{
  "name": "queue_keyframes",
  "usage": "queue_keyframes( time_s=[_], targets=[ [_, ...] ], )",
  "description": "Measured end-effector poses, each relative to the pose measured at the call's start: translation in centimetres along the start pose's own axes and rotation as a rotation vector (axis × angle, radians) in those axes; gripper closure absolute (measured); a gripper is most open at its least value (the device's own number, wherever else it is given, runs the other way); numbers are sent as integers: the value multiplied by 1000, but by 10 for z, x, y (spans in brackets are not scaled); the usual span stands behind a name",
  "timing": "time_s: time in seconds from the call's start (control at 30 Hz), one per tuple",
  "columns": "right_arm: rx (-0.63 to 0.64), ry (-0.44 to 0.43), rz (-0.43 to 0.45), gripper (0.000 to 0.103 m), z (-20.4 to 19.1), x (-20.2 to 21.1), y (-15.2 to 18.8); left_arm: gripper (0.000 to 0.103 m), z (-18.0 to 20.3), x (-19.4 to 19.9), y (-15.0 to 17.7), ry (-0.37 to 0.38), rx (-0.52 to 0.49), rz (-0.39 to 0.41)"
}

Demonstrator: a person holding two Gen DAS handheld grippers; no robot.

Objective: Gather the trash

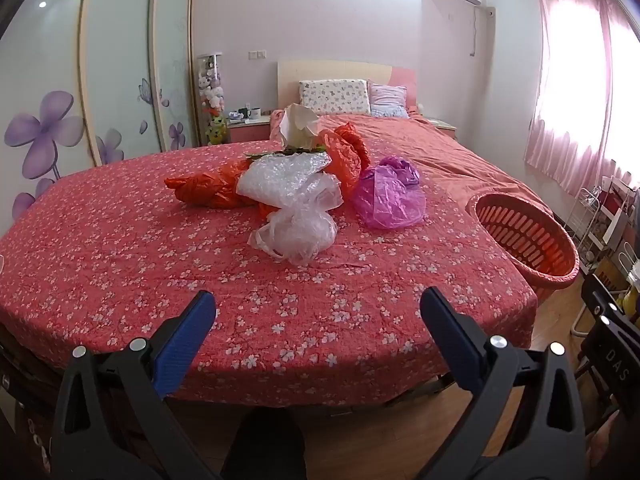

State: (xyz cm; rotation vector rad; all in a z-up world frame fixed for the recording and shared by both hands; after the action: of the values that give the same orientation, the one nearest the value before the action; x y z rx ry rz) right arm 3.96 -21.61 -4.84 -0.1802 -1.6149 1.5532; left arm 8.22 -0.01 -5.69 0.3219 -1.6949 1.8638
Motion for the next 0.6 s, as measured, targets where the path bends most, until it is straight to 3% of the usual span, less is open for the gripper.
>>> queue_keyframes(
  time_s=[0.6],
  targets=[
    [-1, -2, -3, 4, 1, 0, 1, 2, 0, 0, 0, -2, -3, 0]
  ],
)
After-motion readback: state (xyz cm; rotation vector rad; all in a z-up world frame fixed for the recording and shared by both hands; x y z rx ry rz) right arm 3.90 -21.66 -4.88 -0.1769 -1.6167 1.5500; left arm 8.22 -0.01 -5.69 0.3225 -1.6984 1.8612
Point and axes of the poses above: each gripper's, at about its wrist camera, not at the fingertips, and x roughly against the way its jaws point, z to its right, y to its underside, the point moved 10 cm from there along -x, roughly the way its jaws point, and after that the axes turned 15 degrees about y, right-handed, at the moved point
